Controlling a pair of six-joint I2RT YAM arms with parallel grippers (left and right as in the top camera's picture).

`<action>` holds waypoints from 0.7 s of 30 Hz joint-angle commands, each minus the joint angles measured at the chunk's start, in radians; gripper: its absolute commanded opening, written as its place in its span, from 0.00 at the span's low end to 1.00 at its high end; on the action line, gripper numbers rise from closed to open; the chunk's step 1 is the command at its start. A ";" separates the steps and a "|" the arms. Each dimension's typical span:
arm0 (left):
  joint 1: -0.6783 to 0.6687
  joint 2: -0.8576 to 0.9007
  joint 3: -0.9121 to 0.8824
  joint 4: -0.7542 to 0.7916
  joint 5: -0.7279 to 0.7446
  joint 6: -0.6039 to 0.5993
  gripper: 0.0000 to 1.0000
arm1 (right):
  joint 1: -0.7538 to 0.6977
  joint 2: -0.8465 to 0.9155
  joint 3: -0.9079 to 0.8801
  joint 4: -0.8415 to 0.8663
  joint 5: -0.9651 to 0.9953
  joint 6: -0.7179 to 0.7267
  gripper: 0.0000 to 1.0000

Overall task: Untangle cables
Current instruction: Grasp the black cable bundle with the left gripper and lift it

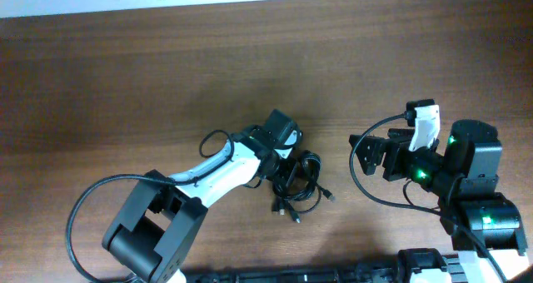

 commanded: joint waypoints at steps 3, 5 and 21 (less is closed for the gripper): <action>-0.002 0.021 0.000 0.009 -0.097 0.003 0.03 | 0.008 -0.001 0.016 -0.006 -0.009 0.008 1.00; -0.002 0.021 0.000 0.026 -0.097 0.003 0.00 | 0.008 -0.001 0.016 -0.021 -0.009 0.008 0.99; -0.001 -0.260 0.047 0.112 -0.097 0.472 0.00 | 0.008 -0.001 0.016 -0.083 -0.009 0.001 0.99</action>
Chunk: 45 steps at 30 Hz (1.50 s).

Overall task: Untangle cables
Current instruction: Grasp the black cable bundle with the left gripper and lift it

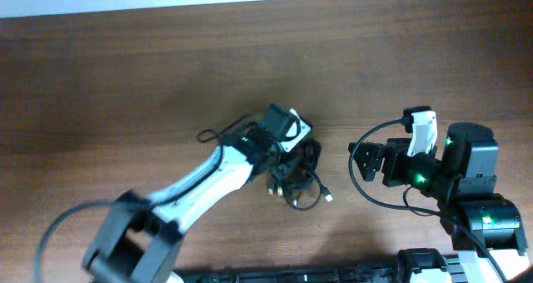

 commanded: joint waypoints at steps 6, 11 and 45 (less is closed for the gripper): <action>0.003 -0.307 0.040 0.141 -0.008 0.297 0.00 | 0.008 -0.001 0.016 0.006 -0.010 0.001 0.99; 0.003 -0.373 0.040 0.151 -0.008 0.296 0.00 | 0.008 -0.001 0.016 0.008 -0.076 0.000 0.99; 0.212 -0.478 0.040 0.277 0.702 0.322 0.00 | 0.008 -0.002 0.017 0.265 -0.291 0.001 0.95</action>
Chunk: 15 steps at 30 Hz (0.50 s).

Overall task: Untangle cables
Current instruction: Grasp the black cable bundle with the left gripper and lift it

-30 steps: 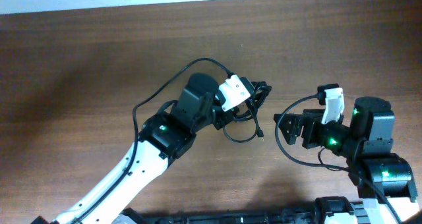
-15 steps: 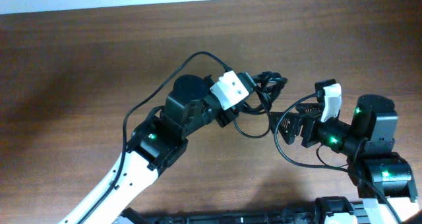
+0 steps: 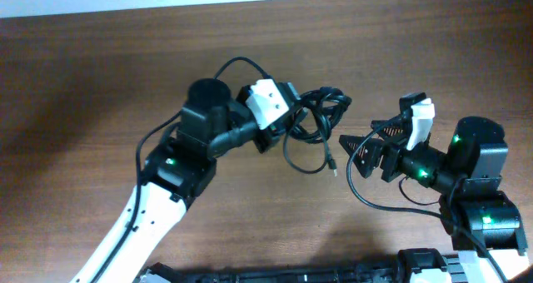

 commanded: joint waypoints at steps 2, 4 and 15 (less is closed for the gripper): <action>0.042 -0.034 0.021 0.001 0.340 0.108 0.00 | 0.008 -0.002 0.016 0.079 -0.113 0.000 0.94; 0.043 -0.034 0.021 0.001 0.380 0.138 0.00 | 0.008 -0.002 0.016 0.124 -0.173 0.000 0.93; 0.043 -0.034 0.021 0.010 0.235 0.064 0.00 | 0.008 -0.002 0.016 0.200 -0.266 0.000 0.08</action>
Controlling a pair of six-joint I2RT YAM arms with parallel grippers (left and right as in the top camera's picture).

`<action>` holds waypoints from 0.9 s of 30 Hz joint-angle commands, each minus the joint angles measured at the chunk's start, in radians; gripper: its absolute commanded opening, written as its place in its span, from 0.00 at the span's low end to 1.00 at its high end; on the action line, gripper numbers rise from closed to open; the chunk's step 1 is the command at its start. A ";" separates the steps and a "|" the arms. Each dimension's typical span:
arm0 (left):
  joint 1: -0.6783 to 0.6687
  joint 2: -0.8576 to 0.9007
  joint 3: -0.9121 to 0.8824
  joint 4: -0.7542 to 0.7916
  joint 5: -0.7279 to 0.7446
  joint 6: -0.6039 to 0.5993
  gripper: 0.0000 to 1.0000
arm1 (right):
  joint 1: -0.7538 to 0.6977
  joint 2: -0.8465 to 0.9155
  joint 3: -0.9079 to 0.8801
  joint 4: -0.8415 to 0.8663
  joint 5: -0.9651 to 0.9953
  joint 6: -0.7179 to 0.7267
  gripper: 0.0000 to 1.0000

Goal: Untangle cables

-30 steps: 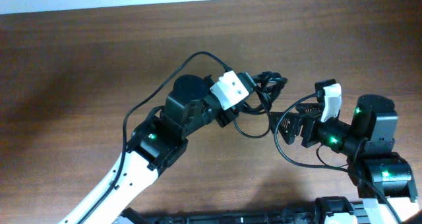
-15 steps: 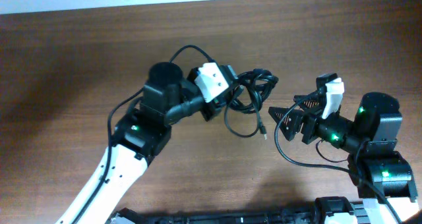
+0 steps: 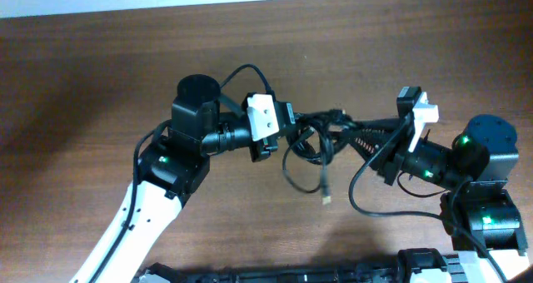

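Observation:
A tangled bundle of black cables (image 3: 312,137) hangs above the brown table (image 3: 100,83), with one loose plug end (image 3: 326,198) dangling below it. My left gripper (image 3: 287,131), seen by its white wrist block, is shut on the bundle's left side. From the right, my right gripper (image 3: 348,129) reaches in. Its dark fingers (image 3: 366,123) are spread at the bundle's right edge, open and touching or nearly touching the strands.
The right arm's own black lead (image 3: 358,196) loops down below its wrist. Another lead (image 3: 237,71) arcs over the left arm's wrist. The table's far edge runs along the top, and a dark bar lies at the bottom edge.
My right gripper has moved left, from clear of the bundle to its right edge. The left gripper holds the bundle slightly lower, and the cables have stretched out toward the right.
First the left gripper was down on the bundle lying on the table, the right arm waiting at the right. Then it was still at the pile, slightly shifted. Later it held the bundle lifted and farther back. Now the right gripper is at the bundle too.

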 commanded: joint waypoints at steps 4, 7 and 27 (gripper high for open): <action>0.003 -0.031 0.021 0.028 -0.288 -0.203 0.00 | 0.005 -0.002 0.014 -0.004 -0.003 0.004 0.04; 0.003 -0.031 0.021 0.026 -0.378 -0.257 0.00 | 0.005 -0.002 0.014 -0.018 -0.003 0.004 0.04; 0.003 -0.076 0.021 0.027 -0.533 -0.292 0.00 | 0.005 -0.002 0.014 -0.032 0.022 0.008 0.54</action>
